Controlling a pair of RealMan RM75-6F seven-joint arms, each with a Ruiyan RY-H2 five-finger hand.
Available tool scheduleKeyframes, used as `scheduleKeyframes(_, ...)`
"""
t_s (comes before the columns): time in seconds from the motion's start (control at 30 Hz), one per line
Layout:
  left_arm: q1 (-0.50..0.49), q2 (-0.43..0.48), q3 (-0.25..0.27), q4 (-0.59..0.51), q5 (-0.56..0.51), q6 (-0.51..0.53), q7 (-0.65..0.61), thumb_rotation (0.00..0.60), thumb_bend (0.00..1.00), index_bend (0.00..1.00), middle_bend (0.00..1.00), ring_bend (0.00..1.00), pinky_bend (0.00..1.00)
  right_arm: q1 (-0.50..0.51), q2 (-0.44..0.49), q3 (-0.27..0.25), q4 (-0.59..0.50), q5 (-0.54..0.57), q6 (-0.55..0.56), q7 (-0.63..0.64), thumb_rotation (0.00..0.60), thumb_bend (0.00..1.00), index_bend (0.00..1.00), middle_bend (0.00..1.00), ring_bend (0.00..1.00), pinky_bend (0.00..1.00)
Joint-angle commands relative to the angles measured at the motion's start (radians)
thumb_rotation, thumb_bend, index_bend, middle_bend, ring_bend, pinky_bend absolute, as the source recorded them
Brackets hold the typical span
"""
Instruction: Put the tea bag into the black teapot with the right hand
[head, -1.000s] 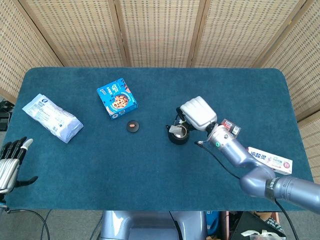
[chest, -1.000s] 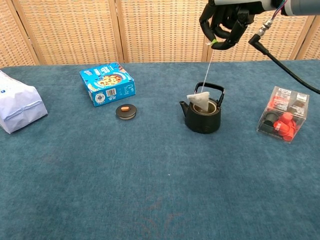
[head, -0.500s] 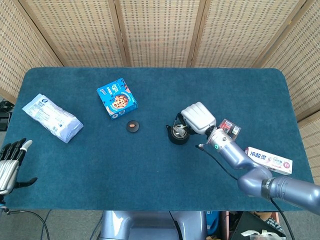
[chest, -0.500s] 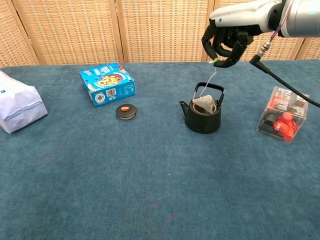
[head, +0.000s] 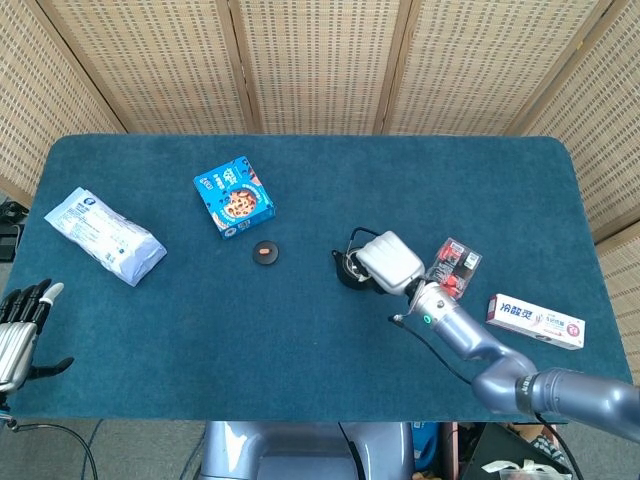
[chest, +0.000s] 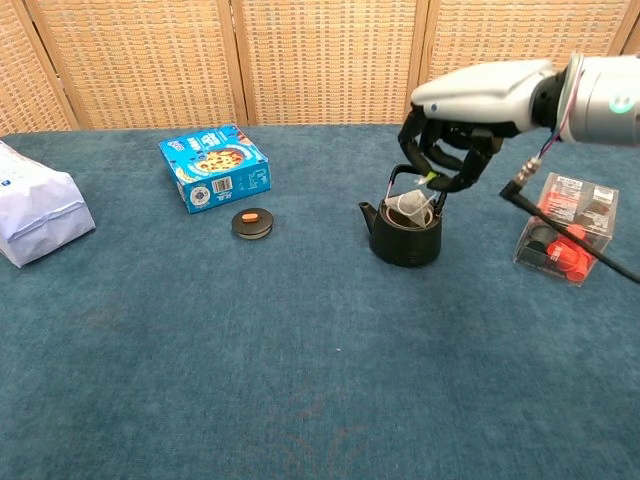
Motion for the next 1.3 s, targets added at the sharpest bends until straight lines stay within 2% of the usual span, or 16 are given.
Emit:
scheduleKeyframes(0.03,0.0,0.001,-0.001,-0.001,0.001,0.001,0.0,0.6,0.07,0.0,0.0,0.0,0.0,-0.005,-0.02,-0.012,0.005,-0.007,0.008,-0.02,0.6,0.57,0.52,0.8,0.84,0.88)
scheduleKeyframes(0.27,0.002,0.004,-0.002,-0.001,0.0,0.004,-0.001,0.6,0.07,0.0,0.0,0.0,0.0,-0.002,-0.033,-0.025,0.01,-0.008,-0.007,-0.048,0.6,0.57,0.34,0.78,0.84,0.88)
scheduleKeyframes(0.37,0.004,0.004,-0.002,-0.001,-0.001,0.005,-0.002,0.6,0.07,0.0,0.0,0.0,0.0,0.002,-0.027,-0.025,0.006,-0.004,-0.016,-0.057,0.6,0.57,0.23,0.77,0.84,0.88)
scheduleKeyframes(0.63,0.002,0.005,-0.002,0.0,0.001,0.001,-0.001,0.6,0.07,0.0,0.0,0.0,0.0,0.023,0.018,-0.04,-0.047,0.007,-0.076,-0.086,0.516,0.57,0.19,0.78,0.84,0.88)
scheduleKeyframes(0.7,0.002,0.006,-0.003,-0.001,0.001,0.002,0.0,0.6,0.07,0.0,0.0,0.0,0.0,0.038,0.037,-0.045,-0.061,0.023,-0.115,-0.093,0.511,0.6,0.17,0.8,0.84,0.88)
scheduleKeyframes(0.77,0.002,0.006,-0.004,-0.002,0.001,0.003,0.0,0.6,0.07,0.0,0.0,0.0,0.0,0.051,0.049,-0.047,-0.069,0.039,-0.142,-0.097,0.508,0.67,0.14,0.82,0.84,0.88)
scheduleKeyframes(0.93,0.002,0.011,-0.007,-0.003,0.001,0.007,0.002,0.6,0.07,0.0,0.0,0.0,0.0,0.09,0.079,-0.055,-0.085,0.103,-0.213,-0.104,0.507,0.79,0.13,0.84,0.84,0.88)
scheduleKeyframes(1.3,-0.006,0.033,-0.024,-0.024,0.007,0.023,0.018,0.6,0.07,0.0,0.0,0.0,0.0,0.115,0.099,-0.078,-0.071,0.18,-0.227,-0.108,0.498,0.79,0.13,0.85,0.85,0.88)
